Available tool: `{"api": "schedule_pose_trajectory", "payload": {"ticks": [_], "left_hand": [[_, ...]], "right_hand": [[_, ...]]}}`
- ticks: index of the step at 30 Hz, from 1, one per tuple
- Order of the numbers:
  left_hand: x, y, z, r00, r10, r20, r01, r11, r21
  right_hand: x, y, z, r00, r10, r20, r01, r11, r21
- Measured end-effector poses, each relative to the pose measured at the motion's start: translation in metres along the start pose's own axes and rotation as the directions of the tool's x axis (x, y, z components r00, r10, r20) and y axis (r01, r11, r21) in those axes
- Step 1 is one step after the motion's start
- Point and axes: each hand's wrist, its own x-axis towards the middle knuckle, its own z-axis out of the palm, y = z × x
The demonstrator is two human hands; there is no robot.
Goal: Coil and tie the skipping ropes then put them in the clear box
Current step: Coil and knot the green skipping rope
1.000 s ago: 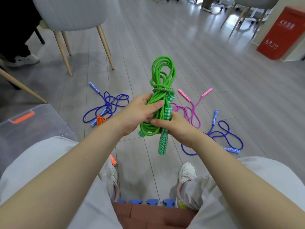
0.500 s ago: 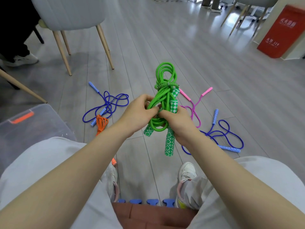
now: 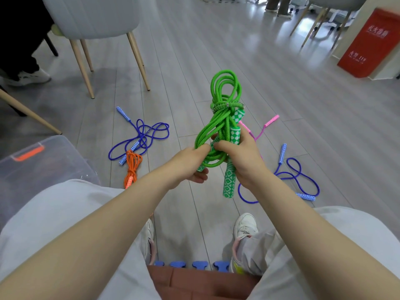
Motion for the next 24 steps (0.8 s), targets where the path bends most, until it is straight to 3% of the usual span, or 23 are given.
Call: {"api": "schedule_pose_trajectory", "payload": {"ticks": [7, 11, 14, 17, 20, 24], "left_hand": [[0.01, -0.007, -0.008, 0.981, 0.161, -0.111, -0.138, 0.971, 0.193], [0.01, -0.004, -0.013, 0.955, 0.207, -0.21, -0.138, 0.943, 0.302], [0.009, -0.003, -0.013, 0.948, 0.219, -0.232, -0.166, 0.959, 0.229], [0.012, -0.005, -0.015, 0.939, 0.214, -0.269, -0.181, 0.973, 0.142], [0.018, -0.005, -0.019, 0.925, 0.216, -0.312, -0.19, 0.975, 0.111], [0.019, -0.004, -0.016, 0.911, 0.221, -0.349, -0.24, 0.971, -0.012]], "right_hand": [[-0.001, 0.0, -0.001, 0.997, -0.007, -0.07, -0.007, 0.981, -0.194], [-0.003, 0.011, 0.003, 0.997, 0.067, -0.049, -0.072, 0.992, -0.103], [0.0, 0.015, 0.005, 0.991, 0.134, 0.016, -0.135, 0.99, 0.05], [0.003, 0.014, 0.003, 0.976, 0.134, 0.169, -0.169, 0.961, 0.218], [0.003, 0.013, 0.004, 0.96, 0.122, 0.254, -0.191, 0.943, 0.271], [-0.001, 0.013, 0.01, 0.994, 0.085, 0.074, -0.097, 0.981, 0.166]]}}
